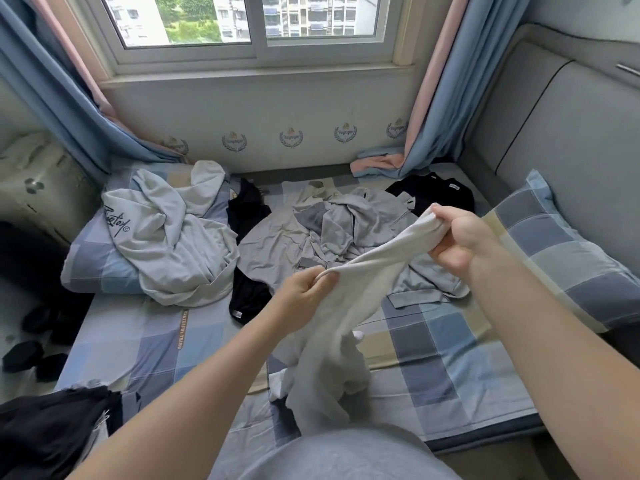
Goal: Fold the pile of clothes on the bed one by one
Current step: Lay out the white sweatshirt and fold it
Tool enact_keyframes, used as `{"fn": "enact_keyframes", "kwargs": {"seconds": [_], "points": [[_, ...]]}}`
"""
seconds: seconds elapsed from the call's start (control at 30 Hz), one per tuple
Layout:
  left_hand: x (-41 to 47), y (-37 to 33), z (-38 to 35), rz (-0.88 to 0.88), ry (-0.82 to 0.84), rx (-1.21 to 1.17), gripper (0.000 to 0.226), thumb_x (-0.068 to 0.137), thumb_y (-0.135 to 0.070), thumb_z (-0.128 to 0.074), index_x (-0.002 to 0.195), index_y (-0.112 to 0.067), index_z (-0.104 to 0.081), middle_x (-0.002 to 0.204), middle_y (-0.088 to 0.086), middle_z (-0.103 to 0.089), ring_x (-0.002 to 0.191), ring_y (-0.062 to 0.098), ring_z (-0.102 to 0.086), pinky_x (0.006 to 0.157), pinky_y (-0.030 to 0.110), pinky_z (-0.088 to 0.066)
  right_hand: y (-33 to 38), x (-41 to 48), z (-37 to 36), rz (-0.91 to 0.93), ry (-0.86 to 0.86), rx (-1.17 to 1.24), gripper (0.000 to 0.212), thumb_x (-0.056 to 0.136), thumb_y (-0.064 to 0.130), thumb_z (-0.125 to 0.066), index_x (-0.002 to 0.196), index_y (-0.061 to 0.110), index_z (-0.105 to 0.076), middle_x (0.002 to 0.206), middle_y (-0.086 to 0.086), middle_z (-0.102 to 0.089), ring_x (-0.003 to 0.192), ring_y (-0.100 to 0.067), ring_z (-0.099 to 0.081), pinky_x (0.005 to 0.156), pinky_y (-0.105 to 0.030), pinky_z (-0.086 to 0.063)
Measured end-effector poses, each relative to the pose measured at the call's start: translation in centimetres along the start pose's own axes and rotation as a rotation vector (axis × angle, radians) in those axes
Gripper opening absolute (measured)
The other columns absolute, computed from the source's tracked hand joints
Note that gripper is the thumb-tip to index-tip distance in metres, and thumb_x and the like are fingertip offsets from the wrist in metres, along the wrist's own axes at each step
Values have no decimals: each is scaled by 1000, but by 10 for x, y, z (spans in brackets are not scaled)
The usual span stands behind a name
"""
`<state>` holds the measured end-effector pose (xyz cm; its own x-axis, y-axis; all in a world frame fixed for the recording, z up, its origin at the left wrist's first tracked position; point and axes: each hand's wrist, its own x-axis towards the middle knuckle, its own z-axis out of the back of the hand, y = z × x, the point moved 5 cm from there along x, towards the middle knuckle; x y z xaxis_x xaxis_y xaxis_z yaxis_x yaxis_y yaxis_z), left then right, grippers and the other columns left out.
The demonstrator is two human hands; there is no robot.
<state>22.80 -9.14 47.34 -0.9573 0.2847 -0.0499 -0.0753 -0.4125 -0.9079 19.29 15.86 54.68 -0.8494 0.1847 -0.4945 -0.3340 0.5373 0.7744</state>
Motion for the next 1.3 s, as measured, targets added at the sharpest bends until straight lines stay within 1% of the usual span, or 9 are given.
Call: {"fn": "enact_keyframes", "kwargs": {"seconds": [0.2, 0.37, 0.53, 0.7, 0.9, 1.0, 1.1, 1.17, 1.3], "points": [[7, -29, 39, -191, -23, 401, 25, 88, -41, -74, 76, -32, -54, 62, -14, -52, 55, 5, -48, 51, 26, -35, 10, 19, 7, 42, 0, 4, 12, 105, 8, -48, 102, 3, -58, 93, -8, -61, 81, -18, -63, 62, -29, -59], [13, -53, 50, 20, -109, -193, 17, 102, -32, -59, 94, -21, -70, 80, 1, -61, 73, 19, -56, 70, 37, -46, -20, 12, -5, 181, 219, -317, 62, 101, 18, -59, 155, 21, -30, 132, 4, -58, 127, -22, -55, 99, -44, -50], [8, -82, 34, 85, 69, -581, 20, 102, -30, -58, 109, -15, -69, 94, 6, -69, 87, 22, -66, 75, 34, -57, -102, -17, -29, 186, 543, -713, 62, 82, 38, -81, 137, 28, -54, 127, 7, -68, 116, -11, -65, 91, -29, -55], [5, -96, 45, 114, 103, -759, 28, 101, -30, -60, 122, -13, -67, 105, 11, -70, 90, 26, -69, 79, 38, -59, -152, 2, -9, 173, 397, -1084, 20, 95, 18, -66, 115, 15, -68, 109, 0, -71, 104, -19, -63, 77, -29, -48], [-3, -75, 93, 134, 205, 39, 61, 79, -4, -81, 124, -37, -57, 103, -8, -72, 87, -2, -70, 69, 16, -55, -98, 8, 28, 261, 298, -942, 9, 96, -1, -62, 91, -8, -60, 77, -10, -60, 74, -19, -54, 61, -30, -43], [5, -62, 112, 154, 23, 348, 37, 84, -4, -70, 99, -37, -64, 87, -14, -66, 71, -3, -65, 53, 10, -46, -61, -2, 16, 369, 367, -905, 18, 98, 12, -63, 97, -4, -55, 77, -15, -53, 69, -22, -44, 60, -36, -33], [12, -50, 124, 226, -292, 400, 13, 91, -17, -66, 101, -25, -62, 93, -5, -65, 94, 20, -64, 74, 30, -52, -36, -20, -9, 442, 487, -821, 34, 99, 30, -62, 96, -5, -61, 78, -10, -57, 70, -20, -49, 60, -32, -38], [8, -51, 116, 182, -443, 441, 37, 92, -29, -68, 126, -19, -56, 120, 4, -62, 116, 28, -57, 99, 40, -46, -24, -32, -24, 464, 519, -746, 41, 97, 40, -63, 95, 0, -67, 81, -8, -62, 73, -20, -55, 62, -29, -44], [-5, -68, 39, -129, 29, 295, 63, 81, -55, -74, 134, -26, -57, 127, -12, -58, 121, 9, -54, 103, 28, -42, -12, -47, -48, 442, 583, -645, 31, 97, 41, -61, 89, 14, -75, 81, -6, -70, 74, -18, -64, 65, -30, -54]]}}
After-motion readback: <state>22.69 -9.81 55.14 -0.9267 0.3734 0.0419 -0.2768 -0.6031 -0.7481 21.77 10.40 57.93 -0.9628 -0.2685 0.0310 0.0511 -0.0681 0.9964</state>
